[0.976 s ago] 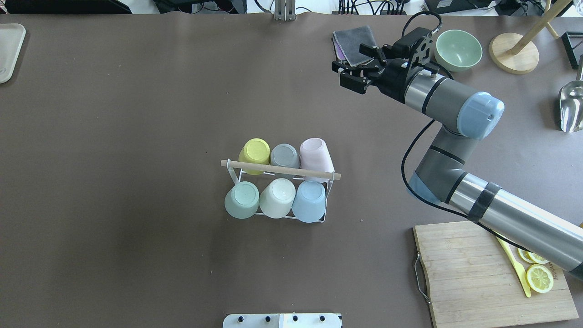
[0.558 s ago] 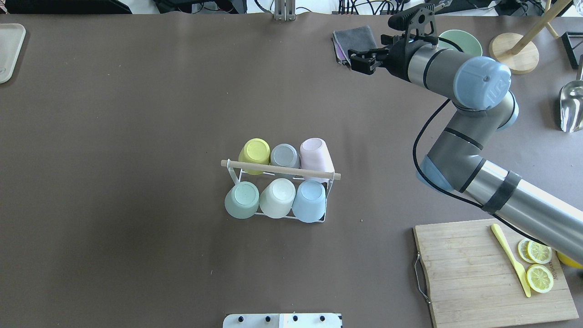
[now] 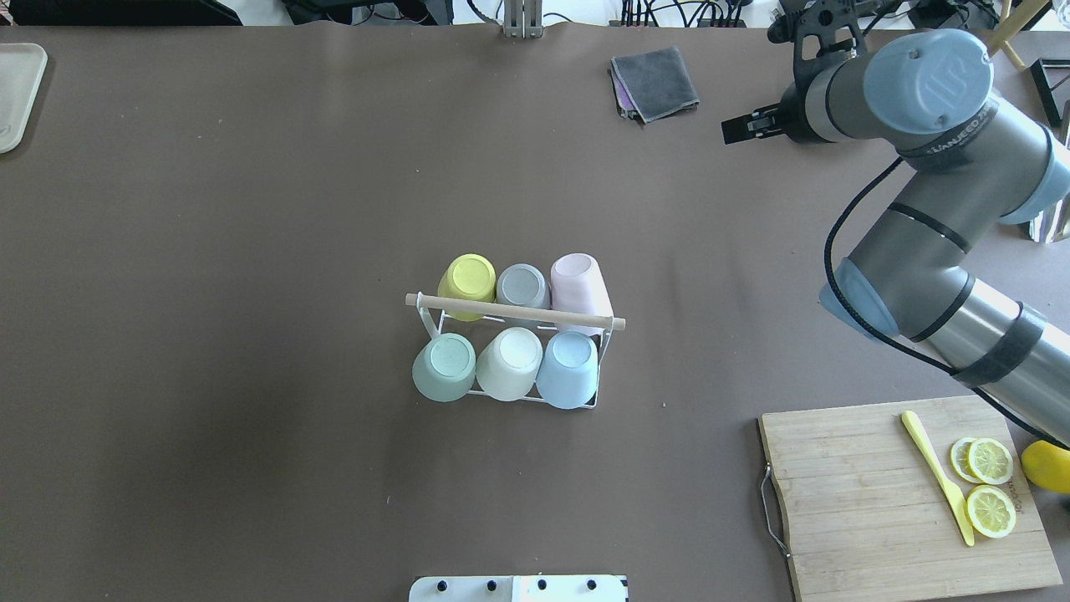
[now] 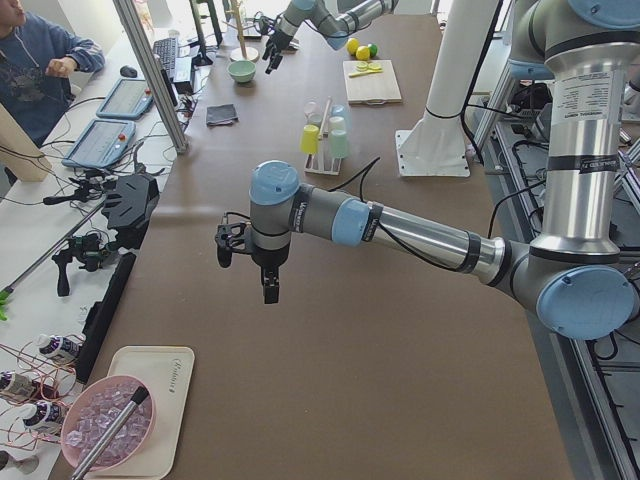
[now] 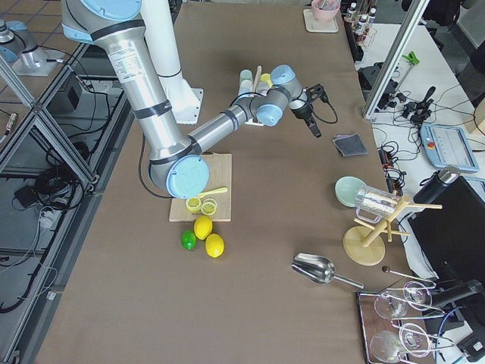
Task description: Place cup on cup holder
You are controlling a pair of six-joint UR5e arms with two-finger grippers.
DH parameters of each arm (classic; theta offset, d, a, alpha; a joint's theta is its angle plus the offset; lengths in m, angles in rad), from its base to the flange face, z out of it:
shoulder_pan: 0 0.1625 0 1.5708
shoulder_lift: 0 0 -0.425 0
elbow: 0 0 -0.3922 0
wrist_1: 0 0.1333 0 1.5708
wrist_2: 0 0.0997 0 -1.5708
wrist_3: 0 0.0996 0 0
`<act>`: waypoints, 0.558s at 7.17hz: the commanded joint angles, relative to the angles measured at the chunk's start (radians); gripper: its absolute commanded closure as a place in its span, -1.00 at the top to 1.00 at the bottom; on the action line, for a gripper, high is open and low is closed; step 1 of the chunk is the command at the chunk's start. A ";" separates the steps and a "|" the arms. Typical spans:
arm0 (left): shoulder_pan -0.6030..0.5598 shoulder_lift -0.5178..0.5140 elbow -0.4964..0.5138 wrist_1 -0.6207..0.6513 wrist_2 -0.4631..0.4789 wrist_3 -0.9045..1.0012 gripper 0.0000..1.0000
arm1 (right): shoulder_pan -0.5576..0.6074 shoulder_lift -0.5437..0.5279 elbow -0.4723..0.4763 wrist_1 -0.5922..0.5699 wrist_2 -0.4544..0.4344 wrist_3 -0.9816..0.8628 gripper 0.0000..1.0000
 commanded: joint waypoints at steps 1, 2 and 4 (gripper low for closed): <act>-0.005 0.031 0.046 -0.035 -0.002 0.013 0.95 | 0.039 -0.025 0.116 -0.353 0.093 0.013 1.00; -0.005 0.057 0.070 -0.099 -0.008 0.011 0.95 | 0.068 -0.028 0.121 -0.420 0.162 0.014 1.00; -0.005 0.083 0.115 -0.163 -0.091 0.011 0.95 | 0.216 -0.150 0.108 -0.407 0.324 -0.038 1.00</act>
